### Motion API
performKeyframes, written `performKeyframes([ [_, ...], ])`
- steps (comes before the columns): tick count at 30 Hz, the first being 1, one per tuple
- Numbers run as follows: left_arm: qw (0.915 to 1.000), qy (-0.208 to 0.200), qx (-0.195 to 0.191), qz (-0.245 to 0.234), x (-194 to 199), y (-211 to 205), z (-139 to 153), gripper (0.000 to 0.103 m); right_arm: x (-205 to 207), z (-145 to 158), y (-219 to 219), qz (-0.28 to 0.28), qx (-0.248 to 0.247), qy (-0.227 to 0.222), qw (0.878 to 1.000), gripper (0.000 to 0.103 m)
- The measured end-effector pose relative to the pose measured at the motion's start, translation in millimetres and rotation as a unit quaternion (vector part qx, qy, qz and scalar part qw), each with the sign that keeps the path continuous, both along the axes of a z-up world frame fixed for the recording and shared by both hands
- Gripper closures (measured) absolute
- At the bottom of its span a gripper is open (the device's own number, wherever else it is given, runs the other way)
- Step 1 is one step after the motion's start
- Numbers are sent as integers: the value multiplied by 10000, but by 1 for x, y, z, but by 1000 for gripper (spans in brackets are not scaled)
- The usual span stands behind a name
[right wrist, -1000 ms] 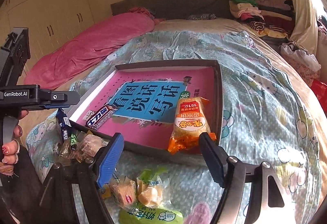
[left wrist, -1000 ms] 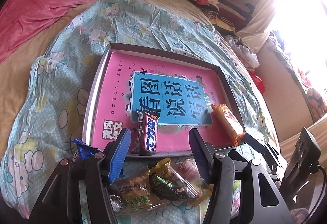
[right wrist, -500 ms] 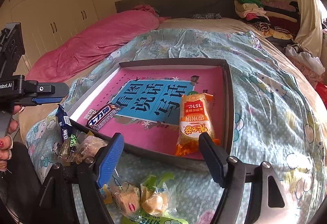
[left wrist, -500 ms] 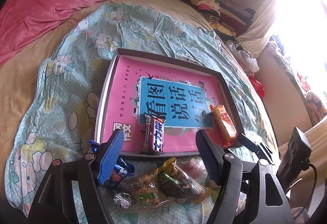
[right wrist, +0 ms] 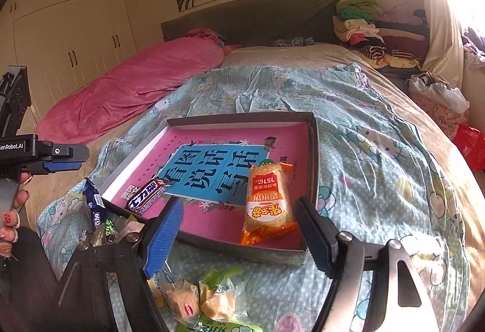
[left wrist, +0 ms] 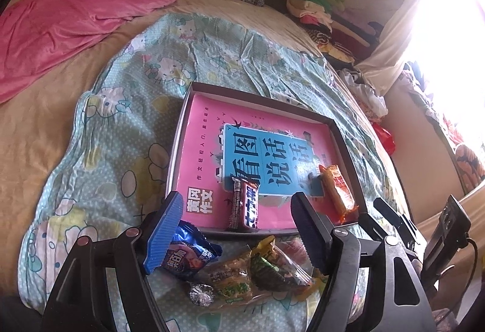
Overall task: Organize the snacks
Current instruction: 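Move both grippers back toward the remaining snack pile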
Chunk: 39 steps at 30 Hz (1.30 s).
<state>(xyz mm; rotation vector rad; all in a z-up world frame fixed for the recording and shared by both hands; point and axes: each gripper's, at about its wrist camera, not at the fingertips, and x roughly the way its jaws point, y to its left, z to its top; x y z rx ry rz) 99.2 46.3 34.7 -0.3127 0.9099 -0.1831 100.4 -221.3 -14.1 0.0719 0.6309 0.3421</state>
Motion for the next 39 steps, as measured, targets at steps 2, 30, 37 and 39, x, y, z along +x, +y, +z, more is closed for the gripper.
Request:
performKeyframes([
  [2, 10000, -19, 12, 12, -2, 3, 2, 28, -2, 3, -2, -29, -12, -61, 10000, 28],
  [30, 9991, 22, 413, 101, -24, 23, -5, 28, -28, 17, 21, 314, -443, -450, 9975, 26],
  [37, 9987, 66, 509, 53, -30, 24, -8, 28, -34, 14, 33, 497, -683, -414, 9956, 26],
  [39, 9986, 85, 526, 29, -32, 24, -10, 28, -37, 13, 37, 564, -759, -419, 9946, 26],
])
